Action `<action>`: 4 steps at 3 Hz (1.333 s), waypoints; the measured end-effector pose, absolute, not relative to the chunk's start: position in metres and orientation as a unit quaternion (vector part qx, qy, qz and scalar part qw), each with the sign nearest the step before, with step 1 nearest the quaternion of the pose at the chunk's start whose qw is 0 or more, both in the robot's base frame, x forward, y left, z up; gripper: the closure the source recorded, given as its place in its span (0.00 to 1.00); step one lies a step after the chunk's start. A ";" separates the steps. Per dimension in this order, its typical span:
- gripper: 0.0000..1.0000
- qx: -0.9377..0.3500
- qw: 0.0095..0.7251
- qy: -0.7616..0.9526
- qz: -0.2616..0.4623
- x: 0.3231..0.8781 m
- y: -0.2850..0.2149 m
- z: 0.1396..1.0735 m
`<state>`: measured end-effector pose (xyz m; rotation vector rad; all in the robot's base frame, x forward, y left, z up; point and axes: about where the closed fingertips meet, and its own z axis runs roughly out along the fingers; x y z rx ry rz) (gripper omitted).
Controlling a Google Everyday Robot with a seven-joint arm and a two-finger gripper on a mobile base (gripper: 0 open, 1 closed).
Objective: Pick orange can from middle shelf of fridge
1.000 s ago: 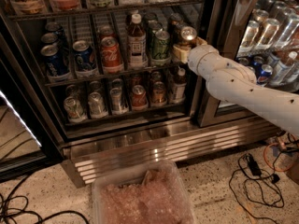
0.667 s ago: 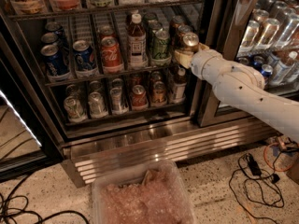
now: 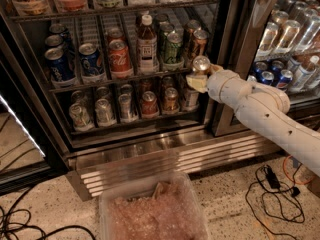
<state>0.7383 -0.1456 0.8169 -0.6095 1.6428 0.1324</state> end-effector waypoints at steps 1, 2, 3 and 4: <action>1.00 -0.234 0.621 0.743 0.088 0.733 -0.189 0.792; 1.00 -0.200 0.631 0.732 0.163 0.736 -0.213 0.817; 1.00 -0.260 0.639 0.695 0.204 0.729 -0.178 0.861; 1.00 -0.356 0.630 0.650 0.233 0.704 -0.129 0.886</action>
Offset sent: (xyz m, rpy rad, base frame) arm -0.0304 0.0152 0.0811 0.0595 -0.0326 0.4268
